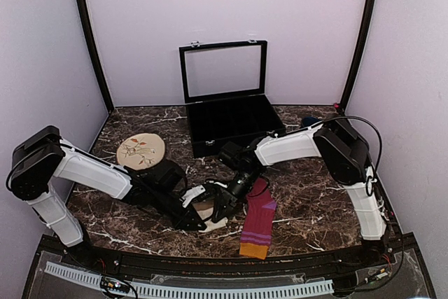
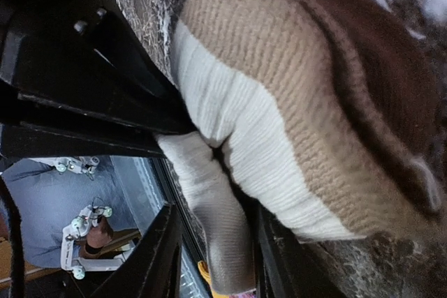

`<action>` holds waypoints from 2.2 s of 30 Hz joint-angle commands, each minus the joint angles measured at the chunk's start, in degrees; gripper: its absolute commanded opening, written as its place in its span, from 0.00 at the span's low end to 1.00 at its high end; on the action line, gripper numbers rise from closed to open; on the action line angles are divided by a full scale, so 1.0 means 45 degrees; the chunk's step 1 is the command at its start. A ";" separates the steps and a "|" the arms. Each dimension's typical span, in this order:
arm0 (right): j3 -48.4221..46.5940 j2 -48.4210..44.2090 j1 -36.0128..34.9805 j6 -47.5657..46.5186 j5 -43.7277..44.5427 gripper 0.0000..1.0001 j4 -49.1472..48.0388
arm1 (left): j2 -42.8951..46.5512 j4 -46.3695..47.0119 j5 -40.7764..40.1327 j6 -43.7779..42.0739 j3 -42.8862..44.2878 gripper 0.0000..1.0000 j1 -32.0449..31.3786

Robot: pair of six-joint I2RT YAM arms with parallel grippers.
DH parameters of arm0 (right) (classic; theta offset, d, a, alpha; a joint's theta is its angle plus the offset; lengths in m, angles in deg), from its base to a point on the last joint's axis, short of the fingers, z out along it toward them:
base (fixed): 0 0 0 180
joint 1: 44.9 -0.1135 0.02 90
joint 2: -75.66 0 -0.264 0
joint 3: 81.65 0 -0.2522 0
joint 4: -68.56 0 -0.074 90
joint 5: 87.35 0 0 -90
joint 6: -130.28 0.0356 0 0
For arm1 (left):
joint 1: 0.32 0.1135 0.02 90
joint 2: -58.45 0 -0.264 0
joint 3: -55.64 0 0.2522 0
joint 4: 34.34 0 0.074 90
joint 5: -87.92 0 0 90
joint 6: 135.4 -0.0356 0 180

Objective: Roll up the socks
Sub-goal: Roll the sock at the center of the board.

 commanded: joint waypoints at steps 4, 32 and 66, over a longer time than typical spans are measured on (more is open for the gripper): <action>0.0768 -0.1122 0.0436 0.0034 0.1537 0.37 -0.0918 | -0.0850 -0.1609 0.2046 0.0751 0.0402 0.00 0.0928; 0.5875 -0.6224 -0.1460 -0.2587 0.8757 0.42 -0.5865 | -0.3362 -0.3284 0.7123 0.1305 0.2308 0.00 0.3253; 0.3428 -0.3792 -0.3545 -0.4588 0.9570 0.41 -0.4615 | -0.4273 -0.5071 0.8007 -0.0184 0.3181 0.00 0.3586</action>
